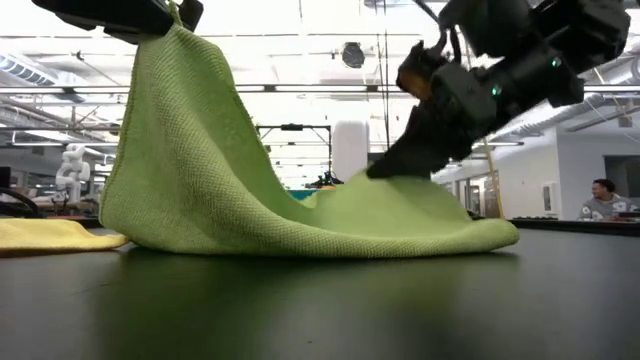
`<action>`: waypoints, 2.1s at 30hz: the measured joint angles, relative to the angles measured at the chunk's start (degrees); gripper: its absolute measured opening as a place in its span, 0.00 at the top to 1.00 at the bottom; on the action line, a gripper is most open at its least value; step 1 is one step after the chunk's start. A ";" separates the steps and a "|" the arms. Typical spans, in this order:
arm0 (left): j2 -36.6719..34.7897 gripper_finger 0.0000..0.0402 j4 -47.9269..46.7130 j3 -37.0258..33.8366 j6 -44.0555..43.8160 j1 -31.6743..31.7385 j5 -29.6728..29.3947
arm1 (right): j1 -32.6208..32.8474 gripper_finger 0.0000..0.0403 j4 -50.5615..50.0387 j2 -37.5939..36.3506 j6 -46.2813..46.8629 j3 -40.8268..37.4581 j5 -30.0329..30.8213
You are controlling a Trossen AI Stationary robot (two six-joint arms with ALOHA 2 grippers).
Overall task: Fold microfiber towels
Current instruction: Fold the green microfiber towel
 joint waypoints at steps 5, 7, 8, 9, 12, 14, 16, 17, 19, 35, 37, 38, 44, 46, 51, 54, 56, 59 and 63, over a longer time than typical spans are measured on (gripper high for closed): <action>0.00 0.99 0.02 0.00 -0.05 0.00 -0.02 | 1.29 0.99 0.01 -1.94 -0.22 0.00 0.02; 0.00 0.98 0.02 0.00 -0.58 0.00 -0.02 | 1.69 0.98 -0.27 -1.83 -0.96 0.00 0.00; 0.00 0.97 0.02 0.00 -0.96 0.00 -0.02 | 1.89 0.97 -0.27 -1.54 -1.25 0.01 0.02; 0.00 0.97 0.03 0.00 -1.12 0.00 -0.02 | 2.08 0.96 -0.21 -1.04 -1.59 0.03 0.04; 0.00 0.95 0.04 0.00 -1.20 0.00 -0.02 | 2.22 0.88 -0.31 1.72 -1.84 0.04 0.13; 0.00 0.96 0.04 0.00 -1.18 0.00 -0.02 | 2.19 0.82 0.05 4.03 -1.56 0.04 0.26; 0.00 0.98 0.02 0.00 -1.12 0.00 -0.02 | 1.85 0.75 0.99 6.27 -1.51 0.04 0.35; 0.00 0.99 0.04 0.00 -1.12 0.00 -0.02 | 1.64 0.72 2.08 7.40 -1.48 0.04 0.40; 0.00 0.99 0.02 0.00 -1.14 0.00 -0.02 | 1.17 0.66 4.82 9.30 -1.81 0.04 0.44; 0.00 0.96 -0.02 0.00 -1.31 -0.02 0.48 | 1.29 0.58 10.86 11.76 -6.73 0.04 0.22; 0.00 0.96 -0.02 0.00 -1.31 -0.02 0.48 | 1.95 0.58 11.15 11.76 -7.03 0.04 0.13; 0.00 0.97 -0.02 0.00 -1.29 -0.02 0.48 | 2.32 0.58 11.47 11.76 -7.04 0.04 0.13; 0.00 0.97 -0.01 0.00 -1.29 -0.02 0.50 | 3.96 0.58 11.14 11.18 -7.07 0.07 0.49; 0.00 0.96 0.00 0.00 -1.29 -0.04 0.50 | 4.10 0.58 9.59 11.21 -7.08 0.07 2.22; 0.00 0.98 -0.02 0.00 -1.29 -0.04 0.52 | 3.64 0.59 6.46 11.26 -8.00 0.04 8.26; 0.00 0.98 -0.02 0.00 -1.29 -0.04 0.52 | 3.56 0.59 10.74 11.24 -9.65 0.04 9.17; 0.00 0.97 -0.01 0.00 -1.27 -0.02 0.52 | 3.58 0.59 13.36 11.24 -11.24 0.04 9.16; 0.00 0.95 -0.02 0.00 -1.29 -0.02 0.52 | 3.27 0.59 13.48 11.19 -11.58 0.07 9.08; 0.00 0.98 -0.01 0.00 -1.33 -0.02 0.52 | 2.84 0.59 8.60 11.19 -8.58 0.07 9.08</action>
